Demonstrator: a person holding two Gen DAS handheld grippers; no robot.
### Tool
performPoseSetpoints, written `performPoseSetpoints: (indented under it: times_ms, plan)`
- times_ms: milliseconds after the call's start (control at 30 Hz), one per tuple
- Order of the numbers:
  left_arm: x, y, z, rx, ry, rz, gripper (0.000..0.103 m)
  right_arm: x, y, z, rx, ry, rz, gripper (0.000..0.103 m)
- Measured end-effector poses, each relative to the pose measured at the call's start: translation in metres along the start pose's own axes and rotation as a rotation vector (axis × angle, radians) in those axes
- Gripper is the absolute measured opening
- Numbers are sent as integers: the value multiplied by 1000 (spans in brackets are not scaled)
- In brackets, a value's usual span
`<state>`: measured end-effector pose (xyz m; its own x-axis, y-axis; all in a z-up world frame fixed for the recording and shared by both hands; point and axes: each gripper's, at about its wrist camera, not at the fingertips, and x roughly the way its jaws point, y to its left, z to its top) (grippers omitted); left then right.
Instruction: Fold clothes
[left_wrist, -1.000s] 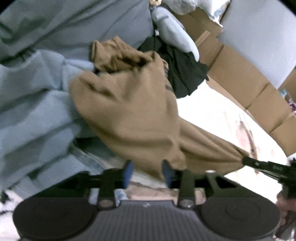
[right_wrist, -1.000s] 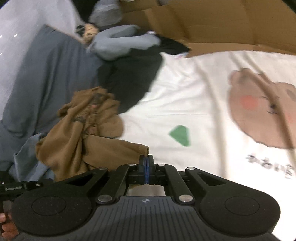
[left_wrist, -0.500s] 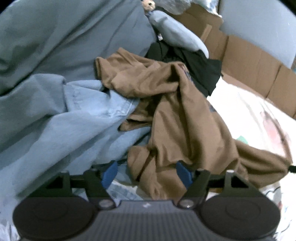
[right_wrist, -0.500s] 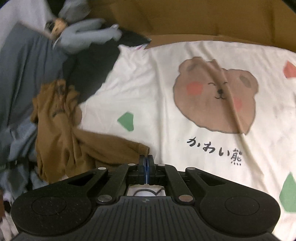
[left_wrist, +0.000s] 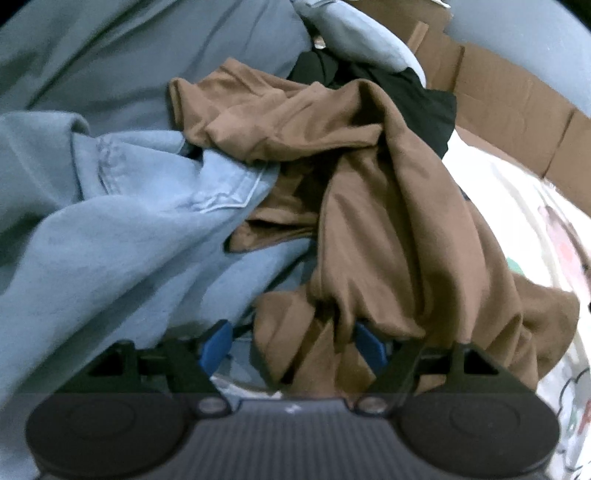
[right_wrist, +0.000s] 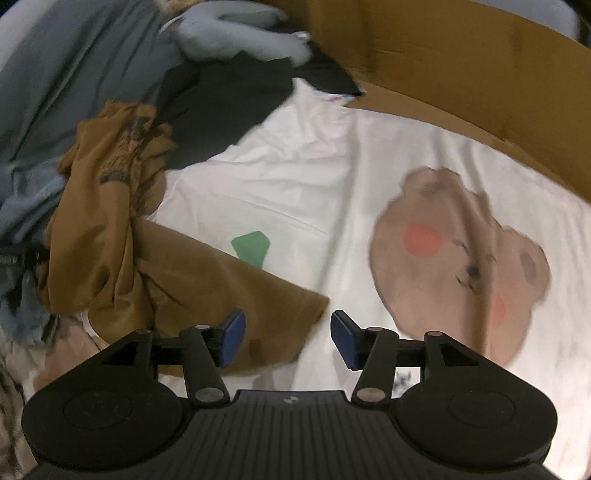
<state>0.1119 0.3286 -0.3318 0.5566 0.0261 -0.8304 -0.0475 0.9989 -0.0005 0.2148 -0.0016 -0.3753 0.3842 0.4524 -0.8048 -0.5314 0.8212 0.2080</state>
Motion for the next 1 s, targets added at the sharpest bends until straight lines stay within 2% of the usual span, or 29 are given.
performPoseSetpoints:
  times_ms: [100,400,533,600,633,667,700,767,867,1000]
  plan:
    - [3,-1,1,16,-5,-14,76,13,4,9,-73,21,16,65]
    - [14,1,-7,-5,9,-65,76,64,9,24,-248,84,57,64]
    - [14,1,-8,10,19,-107,66,75,11,20,-300,175,105,63]
    - [14,1,-8,15,22,-123,63,73,13,16,-340,187,112,47]
    - [12,1,-9,12,22,-126,57,72,14,14,-358,192,115,40]
    - [11,1,-9,8,21,-128,50,70,15,14,-362,193,117,26]
    - [9,1,-10,4,20,-125,46,69,15,14,-364,195,118,17]
    - [2,2,-11,-10,11,-124,29,64,14,16,-352,202,124,6]
    - [-14,3,-16,-43,7,-136,18,51,12,18,-350,218,125,5]
    - [-40,2,-22,-48,-5,-138,15,32,11,18,-364,242,118,4]
